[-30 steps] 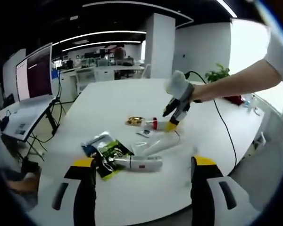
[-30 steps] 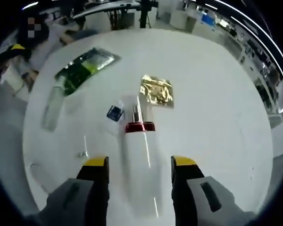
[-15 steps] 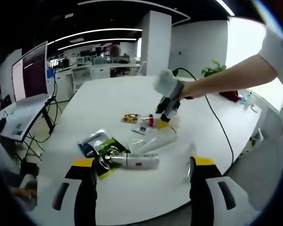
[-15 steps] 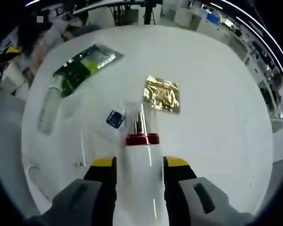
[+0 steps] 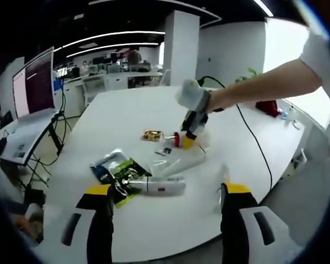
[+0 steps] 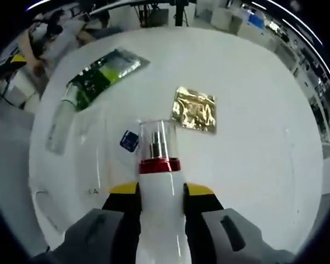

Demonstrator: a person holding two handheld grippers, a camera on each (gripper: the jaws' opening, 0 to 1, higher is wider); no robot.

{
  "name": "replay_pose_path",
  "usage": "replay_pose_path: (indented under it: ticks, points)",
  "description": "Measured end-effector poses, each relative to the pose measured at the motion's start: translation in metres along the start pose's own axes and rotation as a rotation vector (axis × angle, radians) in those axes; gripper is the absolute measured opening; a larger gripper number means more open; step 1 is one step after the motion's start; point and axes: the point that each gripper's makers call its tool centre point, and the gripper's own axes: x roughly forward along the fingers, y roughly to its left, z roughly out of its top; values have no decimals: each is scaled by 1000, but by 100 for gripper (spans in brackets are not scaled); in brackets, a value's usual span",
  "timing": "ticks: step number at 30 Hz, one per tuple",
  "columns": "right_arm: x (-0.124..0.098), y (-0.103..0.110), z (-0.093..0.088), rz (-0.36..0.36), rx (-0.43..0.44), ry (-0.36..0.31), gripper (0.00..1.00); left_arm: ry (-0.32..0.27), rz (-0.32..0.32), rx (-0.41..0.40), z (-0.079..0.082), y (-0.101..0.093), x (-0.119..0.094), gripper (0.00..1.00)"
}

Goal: Arrange the skincare products in the storage area until every visible bottle or jar stands upright without overlapping.

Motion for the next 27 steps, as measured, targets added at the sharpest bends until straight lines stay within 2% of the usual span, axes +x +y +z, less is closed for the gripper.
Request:
replay_pose_path:
  ticks: [5, 15, 20, 22, 27]
  points:
    - [-1, 0, -1, 3, 5, 13, 30, 3, 0, 2, 0, 0, 0, 72]
    - [-3, 3, 0, -17, 30, -2, 28, 6, 10, 8, -1, 1, 0, 72]
    - [-7, 4, -2, -39, 25, -22, 28, 7, 21, 16, 0, 2, 0, 72]
    - [-4, 1, 3, -42, 16, -27, 28, 5, 21, 10, 0, 3, 0, 72]
    - [-13, -4, 1, -53, 22, -62, 28, 6, 19, 22, 0, 0, 0, 72]
